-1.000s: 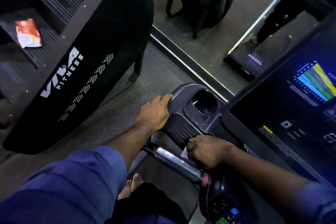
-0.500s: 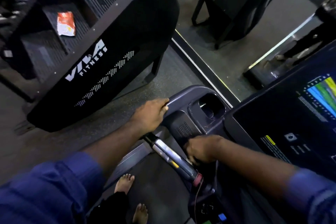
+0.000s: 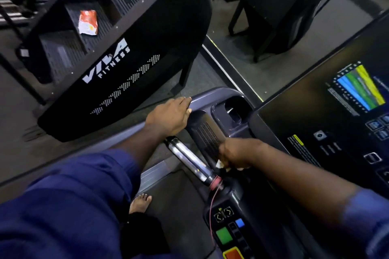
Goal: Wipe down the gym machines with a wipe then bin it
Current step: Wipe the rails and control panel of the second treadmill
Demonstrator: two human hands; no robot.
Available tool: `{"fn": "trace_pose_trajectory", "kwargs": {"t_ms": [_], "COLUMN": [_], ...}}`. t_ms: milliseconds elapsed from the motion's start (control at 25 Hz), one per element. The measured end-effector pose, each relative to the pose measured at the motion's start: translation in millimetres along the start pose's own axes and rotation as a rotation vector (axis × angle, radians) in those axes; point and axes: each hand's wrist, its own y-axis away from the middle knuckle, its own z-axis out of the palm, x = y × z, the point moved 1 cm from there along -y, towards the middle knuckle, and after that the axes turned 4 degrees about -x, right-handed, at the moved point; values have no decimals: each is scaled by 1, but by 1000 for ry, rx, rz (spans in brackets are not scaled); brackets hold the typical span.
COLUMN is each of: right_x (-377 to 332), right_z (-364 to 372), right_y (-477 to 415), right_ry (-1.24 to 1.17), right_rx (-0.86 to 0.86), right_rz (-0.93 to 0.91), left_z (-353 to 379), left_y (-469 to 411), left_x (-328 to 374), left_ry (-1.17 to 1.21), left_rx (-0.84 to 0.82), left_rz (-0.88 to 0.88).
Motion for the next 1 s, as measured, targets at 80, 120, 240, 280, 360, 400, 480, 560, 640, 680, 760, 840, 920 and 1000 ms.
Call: {"fn": "trace_pose_trajectory", "kwargs": {"t_ms": [80, 120, 240, 280, 360, 400, 480, 560, 640, 680, 760, 840, 920, 1000], "right_x": [16, 19, 24, 21, 16, 14, 8, 0, -2, -2, -6, -9, -9, -14], "right_z": [0, -8, -14, -15, -7, 2, 25, 49, 57, 54, 41, 36, 36, 46], "right_y": [-8, -18, -58, -62, -56, -48, -25, -8, -6, -11, -29, -54, -64, -54], "right_ry": [-224, -321, -424, -405, -393, -403, -411, -425, -458, -471, -473, -385, -358, -375], "right_rx": [156, 269, 520, 560, 585, 581, 436, 257, 146, 99, 178, 416, 531, 508], "right_rz": [165, 175, 211, 231, 232, 197, 138, 118, 113, 102, 35, 25, 132, 126], "left_z": [-1, 0, 7, 8, 6, 5, 3, 0, 2, 3, 5, 9, 10, 7], "left_y": [0, -2, -5, -5, -4, -4, -1, -1, -1, -1, -3, -3, -1, 7], "left_x": [0, -1, -1, -1, 0, 0, 2, 2, 0, -2, -3, -2, -2, -2], "left_ry": [-21, -35, -72, -81, -77, -70, -63, -63, -58, -60, -67, -67, -82, -106], "left_rx": [12, 21, 29, 30, 26, 23, 20, 28, 31, 34, 41, 77, 158, 252], "left_rz": [-5, -1, 3, 1, -11, -16, -1, 16, 16, 16, 22, 34, 97, 233]}}
